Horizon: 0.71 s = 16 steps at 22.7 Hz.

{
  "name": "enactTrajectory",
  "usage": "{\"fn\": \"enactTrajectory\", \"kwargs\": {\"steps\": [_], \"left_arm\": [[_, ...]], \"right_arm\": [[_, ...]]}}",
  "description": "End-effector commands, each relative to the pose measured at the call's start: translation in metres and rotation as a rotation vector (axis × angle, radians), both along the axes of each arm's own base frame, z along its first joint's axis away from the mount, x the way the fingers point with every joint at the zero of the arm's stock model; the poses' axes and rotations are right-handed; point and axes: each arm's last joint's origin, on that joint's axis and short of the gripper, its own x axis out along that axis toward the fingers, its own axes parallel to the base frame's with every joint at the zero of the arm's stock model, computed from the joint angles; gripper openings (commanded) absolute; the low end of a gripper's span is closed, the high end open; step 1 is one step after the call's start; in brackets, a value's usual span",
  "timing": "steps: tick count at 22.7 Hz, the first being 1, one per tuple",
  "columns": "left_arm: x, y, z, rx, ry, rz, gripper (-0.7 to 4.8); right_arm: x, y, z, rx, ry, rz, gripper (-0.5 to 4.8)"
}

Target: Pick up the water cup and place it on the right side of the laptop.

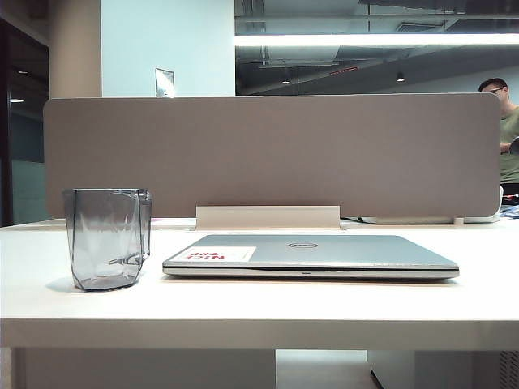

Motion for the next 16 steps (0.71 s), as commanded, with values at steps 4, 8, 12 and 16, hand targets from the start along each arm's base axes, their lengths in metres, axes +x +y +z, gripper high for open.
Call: {"fn": "enactTrajectory", "kwargs": {"steps": [4,8,12,16], "left_arm": [[0.000,0.000,0.002,0.000,-0.014,-0.002,-0.03],[0.000,0.000,0.002,0.000,-0.014,-0.003,-0.03],[0.000,0.000,0.002,0.000,-0.014,-0.002,-0.03],[0.000,0.000,0.002,0.000,-0.014,-0.002,-0.03]], "right_arm": [[-0.002,0.001,0.029,-0.002,-0.045,0.046,-0.09],[0.005,0.003,0.043,-0.003,-0.008,0.093,-0.09],[0.026,0.004,0.059,-0.002,0.040,0.142,-0.09],[0.042,0.007,0.062,-0.003,0.044,0.206,-0.09]]}}
